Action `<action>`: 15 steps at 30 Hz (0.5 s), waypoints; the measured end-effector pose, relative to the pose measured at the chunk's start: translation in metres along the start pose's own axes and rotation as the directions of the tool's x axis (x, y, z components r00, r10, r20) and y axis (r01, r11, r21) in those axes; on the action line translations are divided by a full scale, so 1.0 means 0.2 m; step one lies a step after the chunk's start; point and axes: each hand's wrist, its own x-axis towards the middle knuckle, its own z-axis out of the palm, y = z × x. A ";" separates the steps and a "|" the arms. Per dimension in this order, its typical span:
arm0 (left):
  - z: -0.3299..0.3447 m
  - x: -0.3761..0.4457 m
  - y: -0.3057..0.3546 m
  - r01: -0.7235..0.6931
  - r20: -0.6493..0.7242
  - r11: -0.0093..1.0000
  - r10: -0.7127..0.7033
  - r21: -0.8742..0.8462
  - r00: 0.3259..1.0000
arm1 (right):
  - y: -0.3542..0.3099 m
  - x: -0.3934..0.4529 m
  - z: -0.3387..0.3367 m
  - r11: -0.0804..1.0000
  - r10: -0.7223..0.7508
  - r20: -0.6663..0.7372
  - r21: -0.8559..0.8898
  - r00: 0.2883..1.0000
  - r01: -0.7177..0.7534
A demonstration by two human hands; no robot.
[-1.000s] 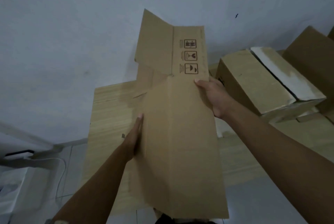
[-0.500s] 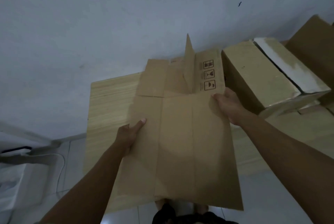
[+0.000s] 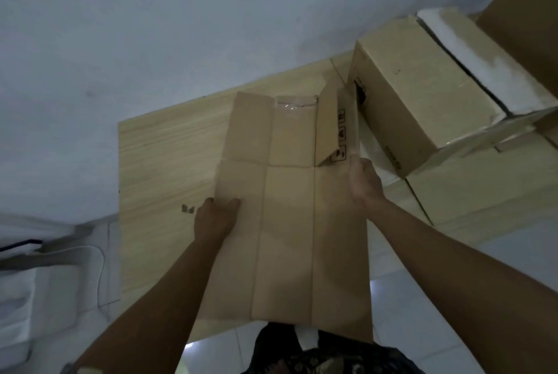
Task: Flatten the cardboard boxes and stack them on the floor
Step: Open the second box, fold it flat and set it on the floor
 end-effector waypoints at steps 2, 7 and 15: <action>0.01 0.06 0.05 -0.013 -0.011 1.000 0.013 0.024 1.000 | -0.02 0.00 0.03 1.000 0.018 -0.063 -0.020 0.998 -0.019; 0.04 0.25 0.21 -0.015 -0.014 0.999 0.015 0.034 1.000 | -0.07 0.07 0.11 0.987 0.110 -0.190 -0.096 0.976 -0.130; 0.01 0.47 0.33 0.048 -0.033 0.999 -0.049 -0.019 0.998 | 0.00 0.15 0.15 0.961 0.054 -0.295 -0.246 0.954 -0.130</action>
